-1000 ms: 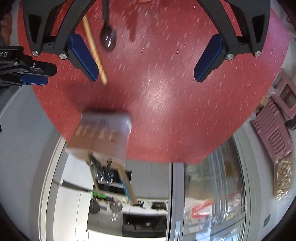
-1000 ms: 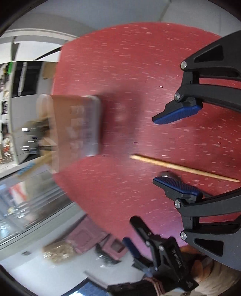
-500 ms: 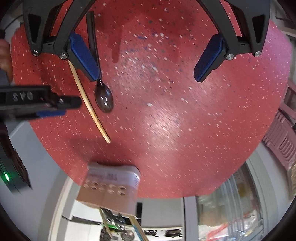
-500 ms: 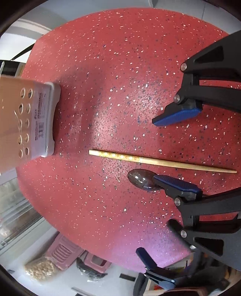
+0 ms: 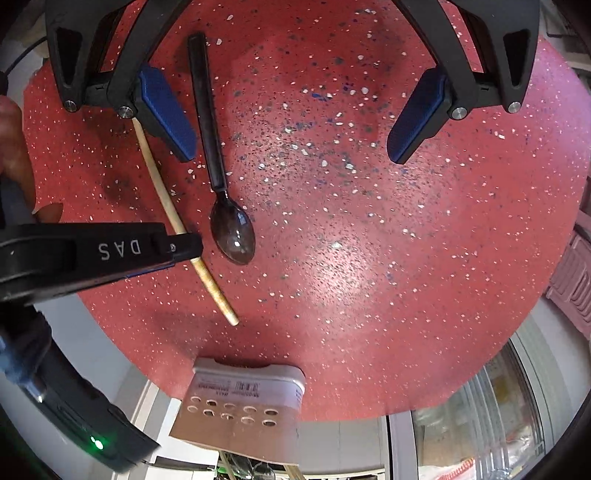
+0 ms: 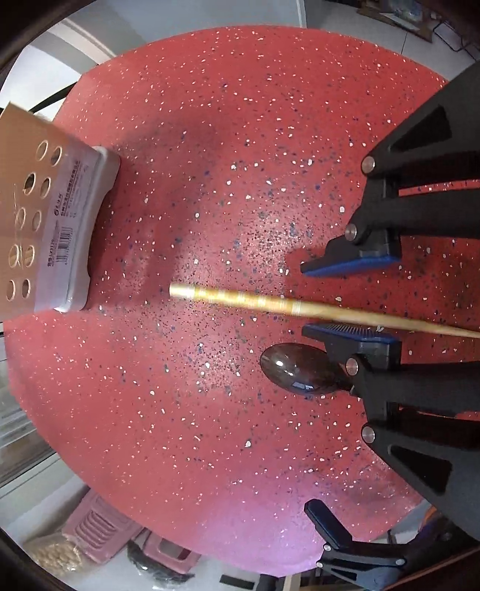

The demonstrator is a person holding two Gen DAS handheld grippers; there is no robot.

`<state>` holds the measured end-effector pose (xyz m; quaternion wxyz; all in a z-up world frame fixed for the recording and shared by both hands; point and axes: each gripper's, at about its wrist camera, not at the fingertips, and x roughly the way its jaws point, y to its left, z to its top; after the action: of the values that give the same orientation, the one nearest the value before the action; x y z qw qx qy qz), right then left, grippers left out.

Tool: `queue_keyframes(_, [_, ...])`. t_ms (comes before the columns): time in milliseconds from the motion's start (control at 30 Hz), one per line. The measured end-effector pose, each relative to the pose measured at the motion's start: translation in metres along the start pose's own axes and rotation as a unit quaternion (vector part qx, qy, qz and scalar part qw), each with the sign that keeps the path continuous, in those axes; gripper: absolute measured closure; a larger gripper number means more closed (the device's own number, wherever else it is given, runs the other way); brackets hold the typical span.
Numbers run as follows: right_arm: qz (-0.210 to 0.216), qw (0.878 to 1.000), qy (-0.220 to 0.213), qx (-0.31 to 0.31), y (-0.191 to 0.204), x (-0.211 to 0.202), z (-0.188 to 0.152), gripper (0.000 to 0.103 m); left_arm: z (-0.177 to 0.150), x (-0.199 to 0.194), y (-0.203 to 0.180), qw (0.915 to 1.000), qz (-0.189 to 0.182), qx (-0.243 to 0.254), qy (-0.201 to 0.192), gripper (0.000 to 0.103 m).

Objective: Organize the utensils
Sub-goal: 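Grasp the yellow patterned chopstick with the right tool while the left tool grasps the dark spoon, then carry the chopstick and spoon to the beige caddy and lower them in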

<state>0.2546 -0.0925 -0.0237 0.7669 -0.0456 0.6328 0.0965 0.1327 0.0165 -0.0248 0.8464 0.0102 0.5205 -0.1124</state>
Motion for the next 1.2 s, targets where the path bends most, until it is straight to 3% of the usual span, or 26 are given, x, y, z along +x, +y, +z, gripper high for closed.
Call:
queue_keyframes(133, [-0.013, 1.0, 0.008, -0.017, 0.008, 0.004, 0.004, 0.078, 0.003, 0.005, -0.005, 1.0, -0.001, 0.004, 0.009, 0.0])
queue_keyframes(200, [-0.023, 0.999, 0.008, -0.022, 0.002, 0.004, 0.006, 0.09, 0.006, 0.007, -0.008, 0.9999, -0.001, 0.006, 0.012, 0.0])
queue_keyframes(267, [-0.016, 1.0, 0.006, -0.021, -0.003, 0.004, 0.006, 0.094, 0.008, 0.009, -0.012, 0.9997, 0.003, 0.013, 0.02, 0.0])
queue_keyframes(400, [0.017, 1.0, 0.002, -0.005, -0.017, 0.005, 0.006, 0.095, 0.012, 0.018, -0.023, 0.9987, 0.017, 0.031, 0.038, 0.002])
queue_keyframes(533, [0.054, 0.999, -0.002, 0.004, -0.028, 0.002, -0.001, 0.095, 0.017, 0.021, -0.036, 0.9967, 0.014, 0.06, 0.053, 0.013])
queue_keyframes(700, [0.076, 0.997, -0.023, 0.002, -0.04, -0.012, -0.009, 0.095, 0.03, 0.029, -0.055, 0.9897, 0.001, 0.1, 0.102, 0.015])
queue_keyframes(867, [0.104, 0.993, -0.045, 0.012, -0.061, -0.034, -0.021, 0.095, 0.045, 0.038, -0.061, 0.9824, 0.001, 0.111, 0.15, 0.015])
queue_keyframes(933, [0.114, 0.992, -0.055, 0.017, -0.071, -0.041, -0.025, 0.095, 0.05, 0.039, -0.063, 0.9817, -0.003, 0.113, 0.154, 0.026])
queue_keyframes(1000, [0.12, 0.991, -0.062, 0.021, -0.078, -0.05, -0.027, 0.095, 0.057, 0.04, -0.065, 0.9813, -0.004, 0.113, 0.156, 0.062])
queue_keyframes(1200, [0.139, 0.987, -0.08, 0.031, -0.09, -0.063, -0.032, 0.095, 0.067, 0.039, -0.055, 0.9859, -0.014, 0.084, 0.144, 0.064])
